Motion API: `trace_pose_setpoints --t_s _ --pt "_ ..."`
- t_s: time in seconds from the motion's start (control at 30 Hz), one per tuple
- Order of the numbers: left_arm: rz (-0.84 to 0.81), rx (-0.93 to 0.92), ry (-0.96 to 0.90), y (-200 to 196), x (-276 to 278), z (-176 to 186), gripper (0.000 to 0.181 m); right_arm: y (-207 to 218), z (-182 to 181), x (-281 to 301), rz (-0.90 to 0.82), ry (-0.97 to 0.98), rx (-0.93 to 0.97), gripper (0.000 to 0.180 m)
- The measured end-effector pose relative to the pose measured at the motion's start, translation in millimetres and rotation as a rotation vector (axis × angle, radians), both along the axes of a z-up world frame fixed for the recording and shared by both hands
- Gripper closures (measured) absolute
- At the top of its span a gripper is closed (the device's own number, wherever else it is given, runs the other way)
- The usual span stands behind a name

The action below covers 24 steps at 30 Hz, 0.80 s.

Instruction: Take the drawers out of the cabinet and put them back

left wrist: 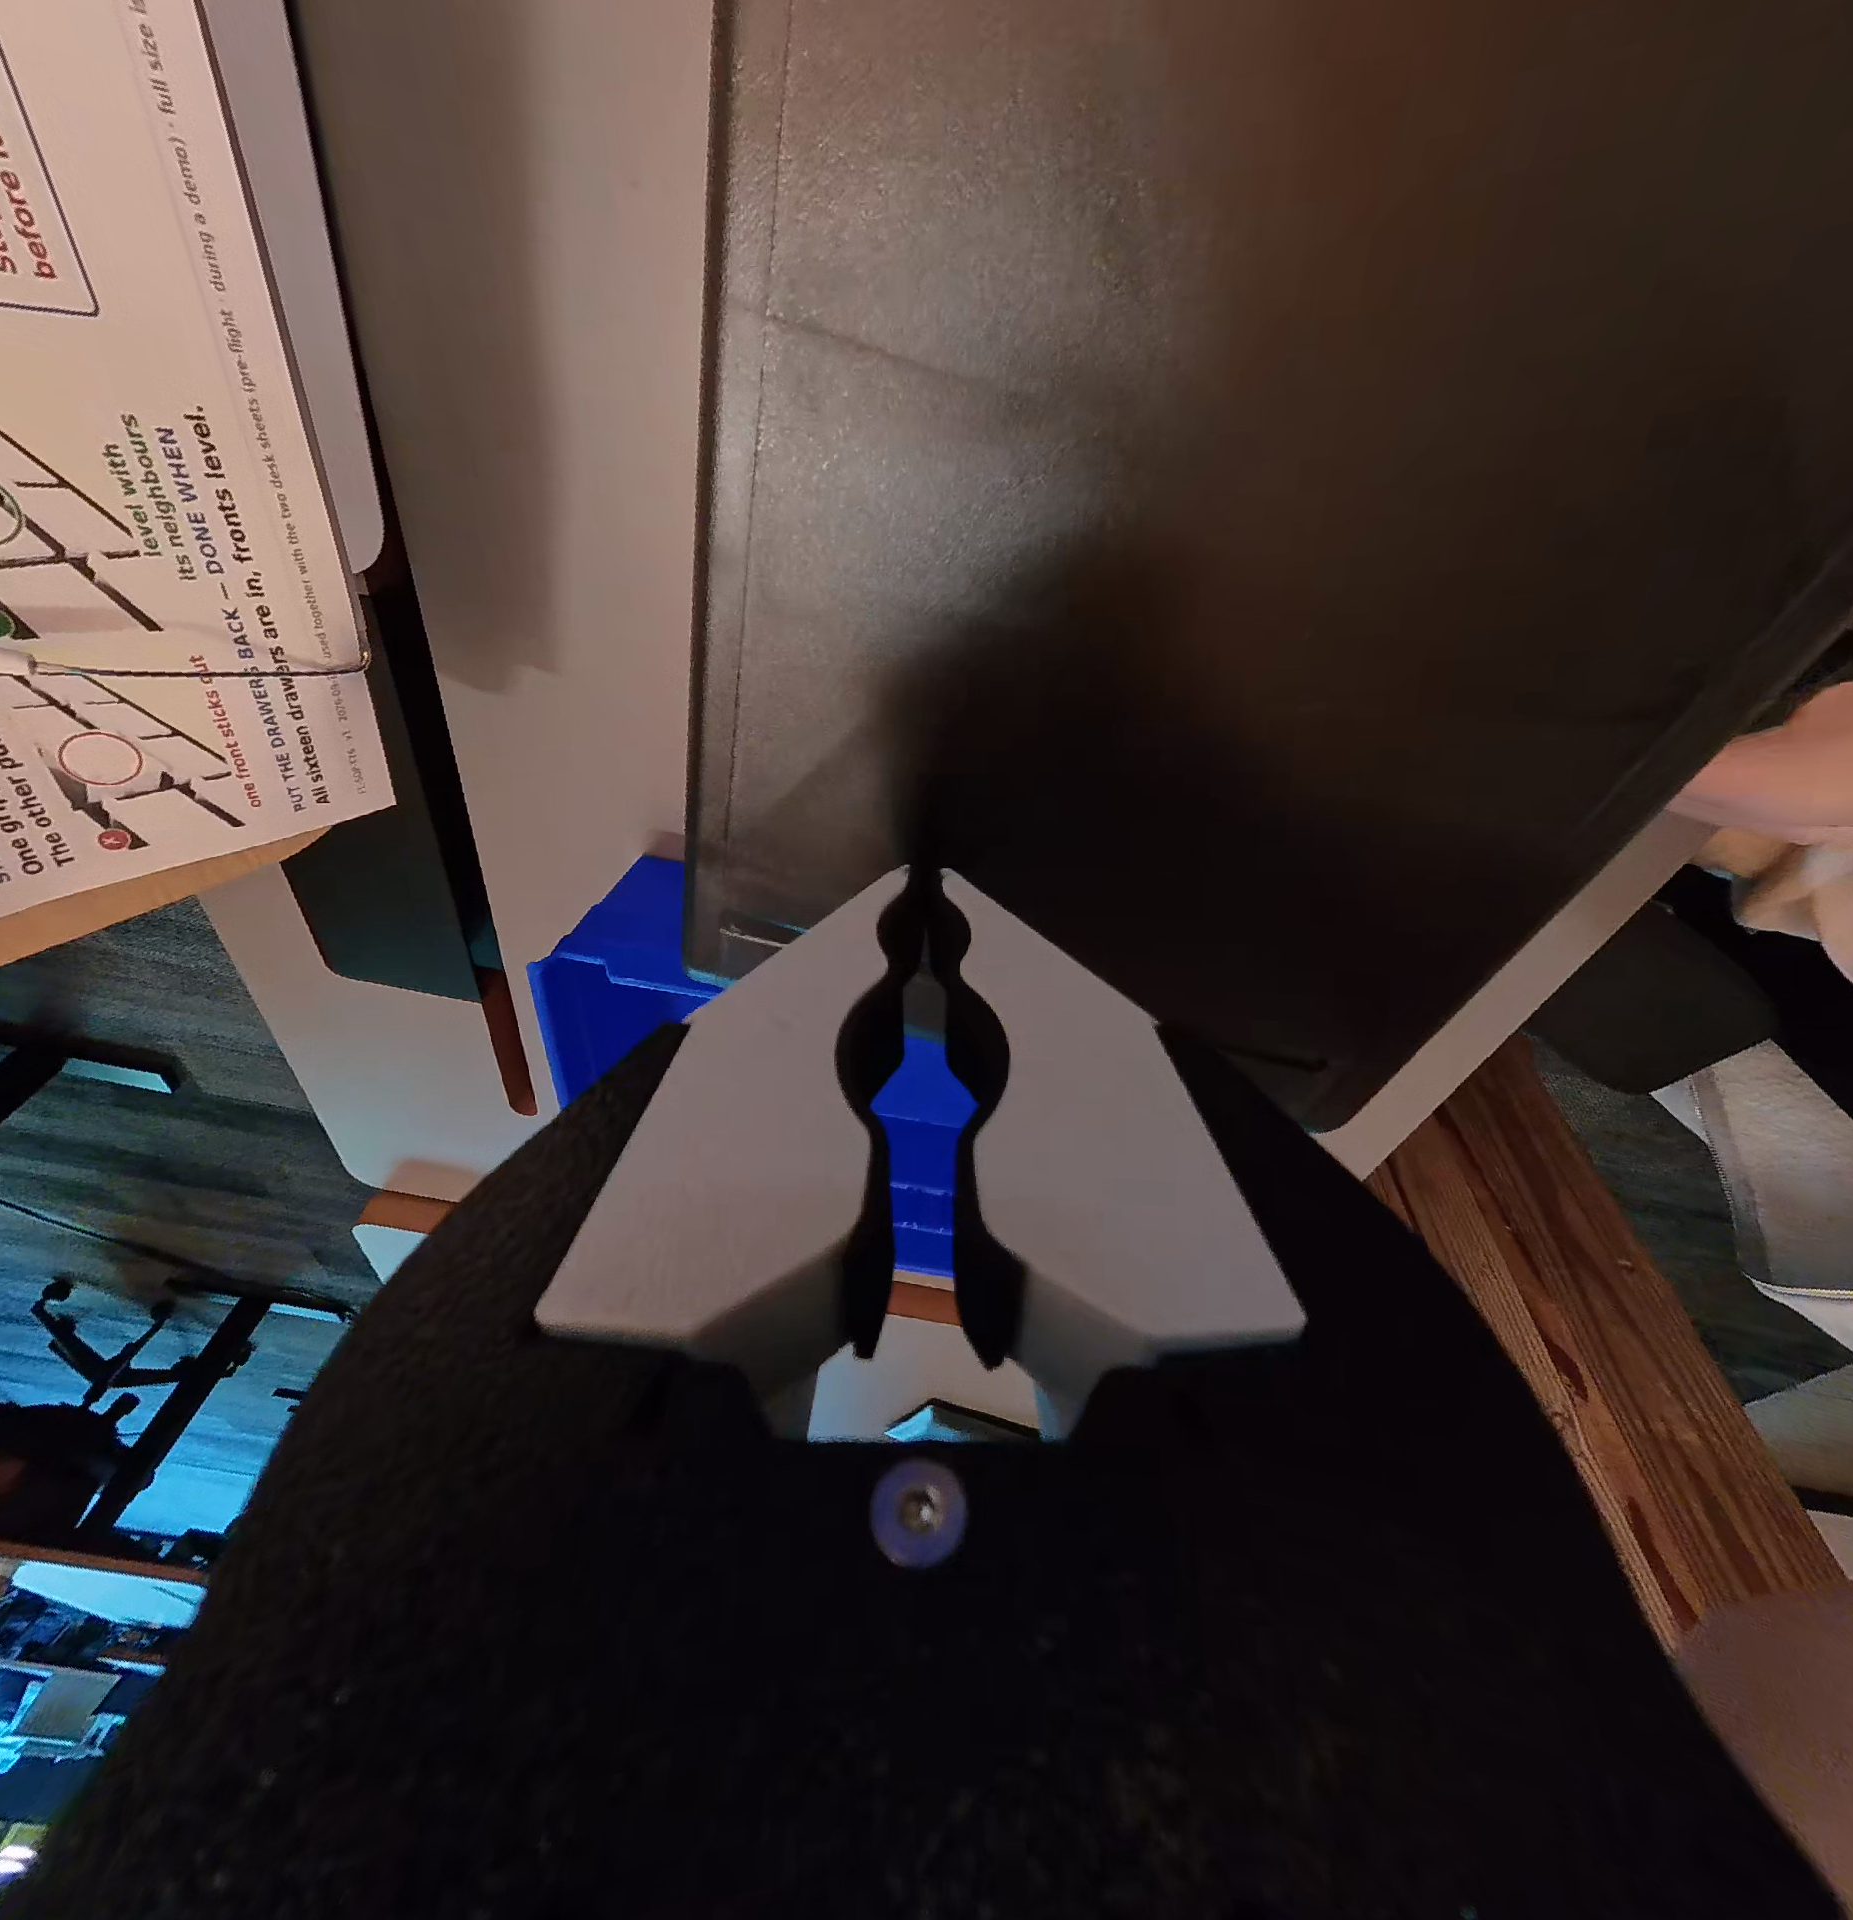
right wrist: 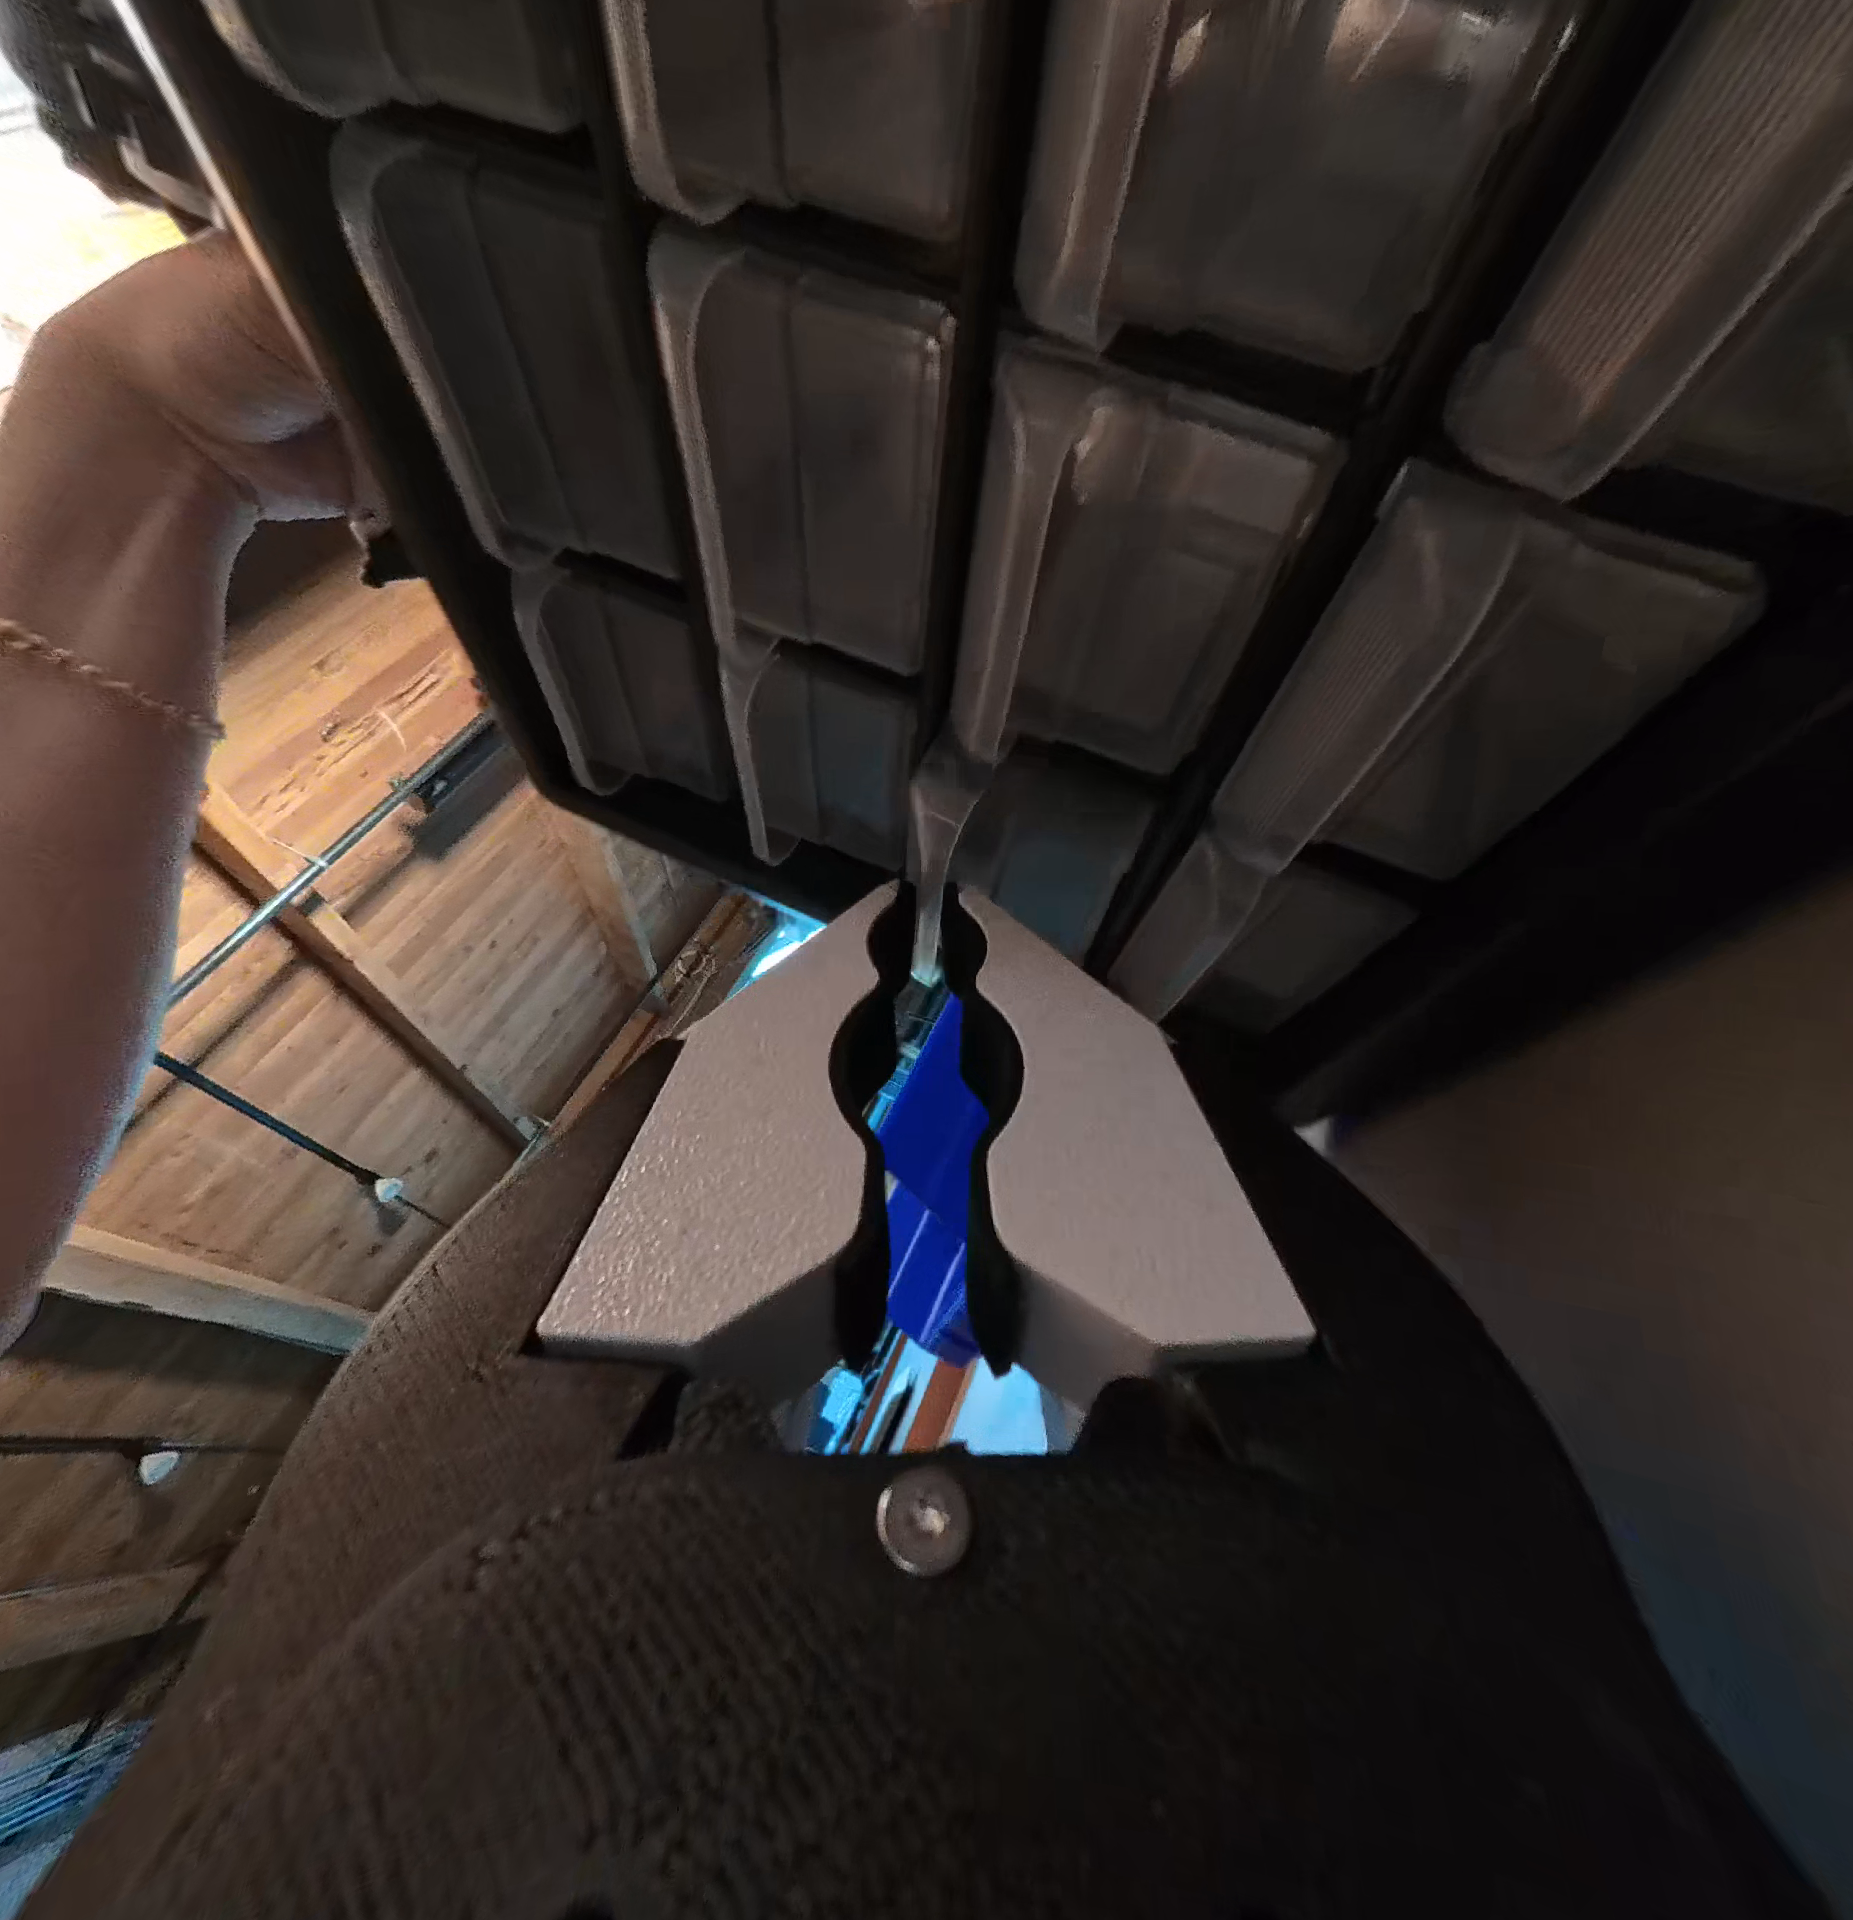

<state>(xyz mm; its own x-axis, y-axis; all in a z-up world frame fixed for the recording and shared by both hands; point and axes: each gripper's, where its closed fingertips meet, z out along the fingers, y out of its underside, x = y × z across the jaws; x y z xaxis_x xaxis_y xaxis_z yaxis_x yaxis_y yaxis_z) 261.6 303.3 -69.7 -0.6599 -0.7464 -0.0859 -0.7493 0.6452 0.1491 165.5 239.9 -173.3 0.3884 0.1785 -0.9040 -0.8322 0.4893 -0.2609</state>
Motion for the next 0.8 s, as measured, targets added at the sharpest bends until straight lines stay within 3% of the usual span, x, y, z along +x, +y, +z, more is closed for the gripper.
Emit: trace_pose_setpoints --t_s 0.67,0.73,0.8 --pt "-0.007 0.047 0.004 0 0 0 0.181 -49 -1 -55 -0.009 -0.19 -0.2 0.171" --pt "-0.006 0.043 -0.001 -1 0 0 0.181 -52 -2 -56 -0.01 -0.213 -0.228 0.164" --pt "-0.005 0.039 -0.004 -1 0 0 0.181 -54 -8 -57 0.003 -0.231 -0.301 0.142"
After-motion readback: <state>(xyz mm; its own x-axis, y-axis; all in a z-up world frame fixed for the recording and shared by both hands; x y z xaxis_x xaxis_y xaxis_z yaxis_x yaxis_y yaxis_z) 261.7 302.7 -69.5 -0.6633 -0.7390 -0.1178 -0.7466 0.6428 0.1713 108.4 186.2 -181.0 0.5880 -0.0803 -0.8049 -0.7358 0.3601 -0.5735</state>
